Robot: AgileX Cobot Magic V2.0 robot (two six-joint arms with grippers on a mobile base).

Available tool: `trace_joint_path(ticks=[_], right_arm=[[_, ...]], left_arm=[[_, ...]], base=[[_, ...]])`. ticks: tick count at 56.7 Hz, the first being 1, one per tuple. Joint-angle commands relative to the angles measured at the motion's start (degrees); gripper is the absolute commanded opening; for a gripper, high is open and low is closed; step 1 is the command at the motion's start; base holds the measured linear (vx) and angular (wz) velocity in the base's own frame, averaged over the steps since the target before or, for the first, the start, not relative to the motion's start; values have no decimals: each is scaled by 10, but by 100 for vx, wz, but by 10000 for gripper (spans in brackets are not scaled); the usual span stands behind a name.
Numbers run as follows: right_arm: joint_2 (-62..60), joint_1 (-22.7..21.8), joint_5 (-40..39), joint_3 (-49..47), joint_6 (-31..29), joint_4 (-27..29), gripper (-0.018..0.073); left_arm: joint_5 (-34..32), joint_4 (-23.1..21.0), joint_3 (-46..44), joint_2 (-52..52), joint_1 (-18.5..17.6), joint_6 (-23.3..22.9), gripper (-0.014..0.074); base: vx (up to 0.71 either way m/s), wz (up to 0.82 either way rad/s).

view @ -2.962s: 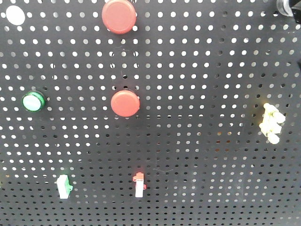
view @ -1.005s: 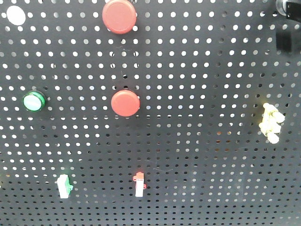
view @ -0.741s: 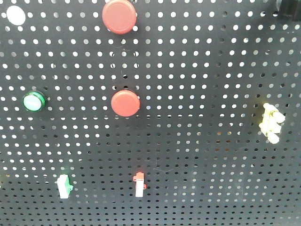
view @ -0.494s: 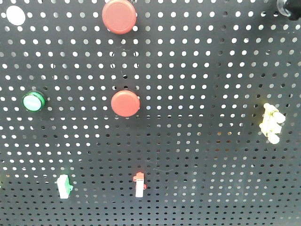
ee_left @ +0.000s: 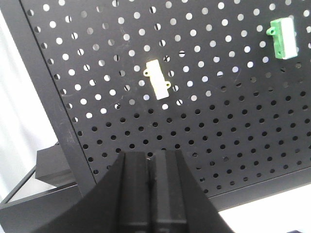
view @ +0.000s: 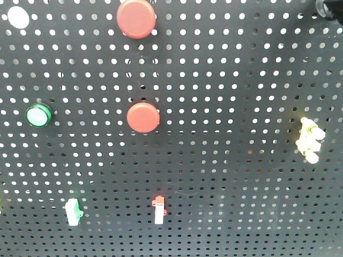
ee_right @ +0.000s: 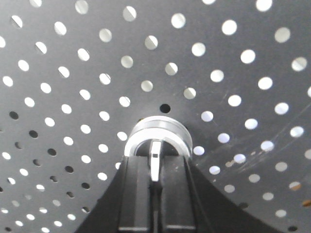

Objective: Rotate knob clockwise with right arm

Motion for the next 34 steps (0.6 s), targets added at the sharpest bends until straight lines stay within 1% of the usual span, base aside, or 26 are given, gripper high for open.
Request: trace_joint_path(ticks=[1, 9, 16, 23, 28, 34], right_arm=[[-19, -5, -45, -21, -2, -84, 52], [-19, -5, -45, -21, -2, -84, 166], [-19, -5, -46, -21, -2, -84, 321], [-19, -5, -45, -21, -2, -80, 452], [-22, -5, -45, -21, -3, -78, 512], [-39, -5, -45, -17, -21, -59, 529]], left_arm=[[-44, -3, 19, -9, -4, -2, -6], [-44, -3, 19, -9, -4, -2, -6], [-44, -3, 19, -9, -4, -2, -6], [-44, -3, 19, -9, -4, -2, -6], [-44, -3, 19, -9, -4, -2, -6], [-44, -3, 19, -9, -4, -2, -6]], base=[[0, 0], [0, 0], [0, 0], [0, 0], [0, 0], [0, 0]])
